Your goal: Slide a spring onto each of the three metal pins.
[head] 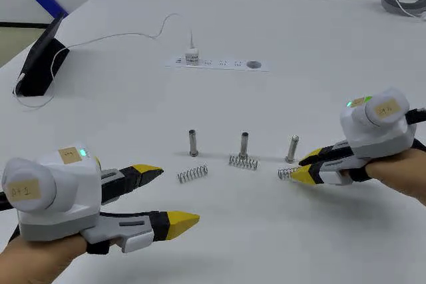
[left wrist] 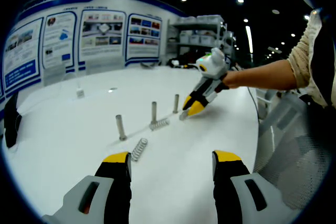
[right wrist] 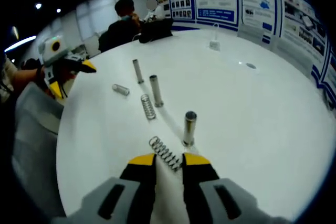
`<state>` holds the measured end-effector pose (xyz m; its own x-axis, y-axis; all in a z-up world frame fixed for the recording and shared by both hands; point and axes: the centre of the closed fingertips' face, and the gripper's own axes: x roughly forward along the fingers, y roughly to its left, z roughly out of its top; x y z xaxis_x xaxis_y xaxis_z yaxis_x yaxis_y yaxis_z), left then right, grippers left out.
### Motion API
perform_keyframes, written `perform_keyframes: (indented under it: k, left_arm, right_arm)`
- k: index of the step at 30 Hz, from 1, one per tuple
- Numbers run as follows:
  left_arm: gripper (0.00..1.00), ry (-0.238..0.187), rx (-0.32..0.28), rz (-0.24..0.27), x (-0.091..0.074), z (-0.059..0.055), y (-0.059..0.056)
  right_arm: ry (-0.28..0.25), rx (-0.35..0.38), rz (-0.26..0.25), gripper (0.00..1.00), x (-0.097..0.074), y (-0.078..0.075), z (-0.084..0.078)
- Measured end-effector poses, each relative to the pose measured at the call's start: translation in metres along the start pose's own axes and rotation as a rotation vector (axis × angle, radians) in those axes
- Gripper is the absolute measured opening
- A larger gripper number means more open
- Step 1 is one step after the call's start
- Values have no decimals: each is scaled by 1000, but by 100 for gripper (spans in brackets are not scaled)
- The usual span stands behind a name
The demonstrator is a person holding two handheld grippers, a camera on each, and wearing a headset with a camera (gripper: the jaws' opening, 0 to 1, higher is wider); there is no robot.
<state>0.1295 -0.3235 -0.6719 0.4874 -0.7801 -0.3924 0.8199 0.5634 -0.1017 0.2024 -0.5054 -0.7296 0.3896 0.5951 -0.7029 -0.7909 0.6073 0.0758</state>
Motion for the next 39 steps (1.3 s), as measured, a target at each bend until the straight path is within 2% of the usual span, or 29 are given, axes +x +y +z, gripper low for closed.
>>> perform_keyframes:
  k: [14,17,25,33,39]
  left_arm:
    - [62,11,16,-30,6,1,-5]
    - [62,10,21,-34,7,2,-5]
    - [61,16,44,-65,14,5,-11]
    - [56,33,88,-131,33,9,-22]
    - [51,41,109,-174,52,12,-24]
  right_arm:
    - [67,-74,7,15,0,4,-10]
    - [101,-113,3,14,2,4,-14]
    - [117,-144,-9,12,4,3,-14]
    - [110,-159,6,12,-2,13,-4]
    - [107,-192,25,12,-9,24,2]
